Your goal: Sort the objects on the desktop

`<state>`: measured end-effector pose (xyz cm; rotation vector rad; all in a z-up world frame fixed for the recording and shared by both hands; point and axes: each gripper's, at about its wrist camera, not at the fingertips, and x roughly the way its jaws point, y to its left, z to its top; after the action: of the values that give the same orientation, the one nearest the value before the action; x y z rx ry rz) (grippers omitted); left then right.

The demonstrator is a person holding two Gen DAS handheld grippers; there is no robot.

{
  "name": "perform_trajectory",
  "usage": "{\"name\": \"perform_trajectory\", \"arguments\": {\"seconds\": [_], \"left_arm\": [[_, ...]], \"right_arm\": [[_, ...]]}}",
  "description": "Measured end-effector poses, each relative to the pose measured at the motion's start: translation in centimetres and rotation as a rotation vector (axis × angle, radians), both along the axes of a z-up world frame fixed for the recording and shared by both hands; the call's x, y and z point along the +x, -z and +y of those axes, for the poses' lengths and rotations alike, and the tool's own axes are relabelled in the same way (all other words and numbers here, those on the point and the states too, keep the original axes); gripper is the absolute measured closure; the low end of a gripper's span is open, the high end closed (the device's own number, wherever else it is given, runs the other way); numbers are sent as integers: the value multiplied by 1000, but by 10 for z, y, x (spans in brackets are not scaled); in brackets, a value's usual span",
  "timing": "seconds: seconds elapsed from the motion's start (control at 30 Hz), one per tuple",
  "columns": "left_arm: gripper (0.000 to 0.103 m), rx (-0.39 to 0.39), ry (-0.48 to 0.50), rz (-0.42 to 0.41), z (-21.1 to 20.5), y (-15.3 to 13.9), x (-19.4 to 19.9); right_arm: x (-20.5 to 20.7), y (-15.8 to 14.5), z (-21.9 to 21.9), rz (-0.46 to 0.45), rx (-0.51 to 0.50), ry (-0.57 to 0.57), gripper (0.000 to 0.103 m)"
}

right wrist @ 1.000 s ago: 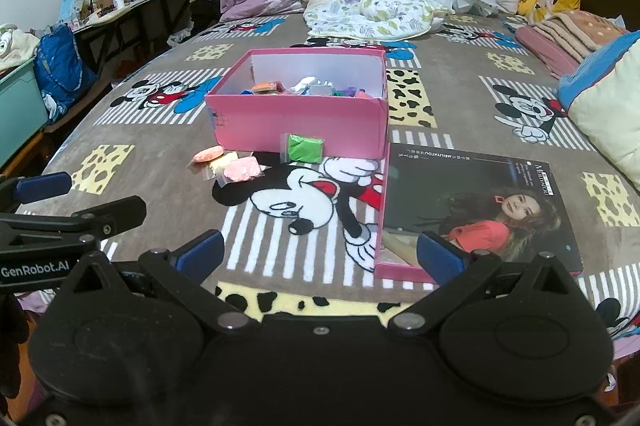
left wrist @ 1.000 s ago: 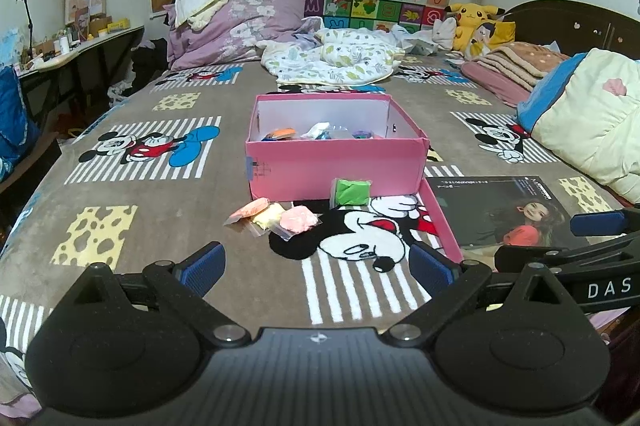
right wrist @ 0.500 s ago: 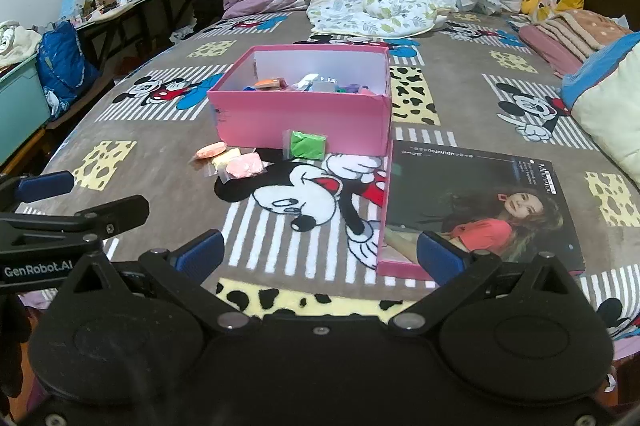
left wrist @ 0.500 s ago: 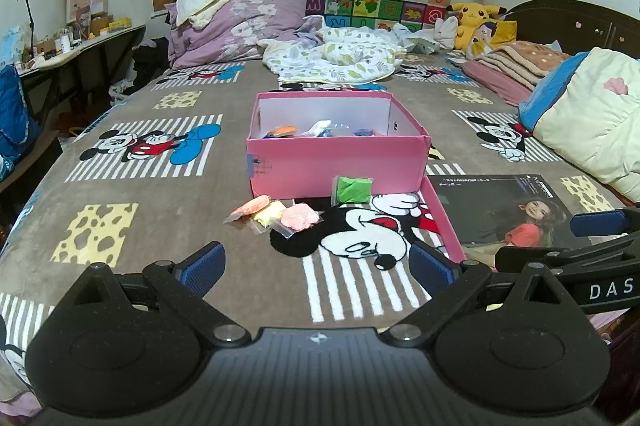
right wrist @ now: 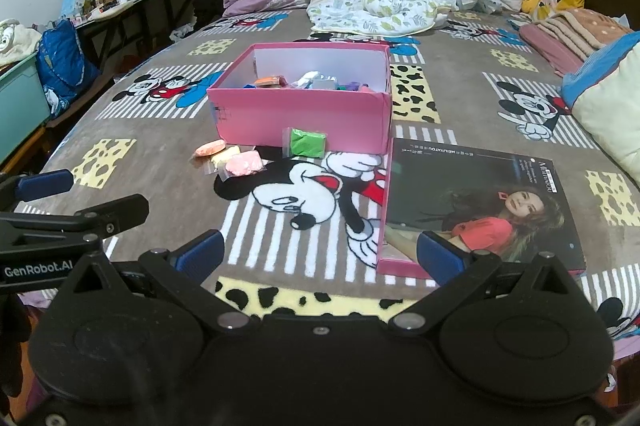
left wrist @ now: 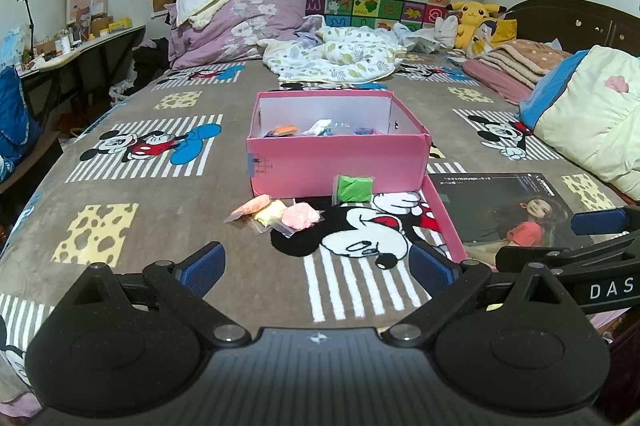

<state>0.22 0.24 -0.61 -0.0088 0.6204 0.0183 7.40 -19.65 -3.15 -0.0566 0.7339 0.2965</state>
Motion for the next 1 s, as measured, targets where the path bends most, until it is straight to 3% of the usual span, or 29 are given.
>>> {"name": "perform_trajectory", "arguments": {"seconds": [0.4,0.83,1.0], "left_arm": [[4,-12,49,4,6,9,17],[4,-36,81,9,34,27,52],[4,-27,94,11,43,32,64]], "right_arm": [[16,2,0,42,45,-70,0],[54,0,17,70,-50,-140,0],[78,-4,19,124,-75,-187,0]]}}
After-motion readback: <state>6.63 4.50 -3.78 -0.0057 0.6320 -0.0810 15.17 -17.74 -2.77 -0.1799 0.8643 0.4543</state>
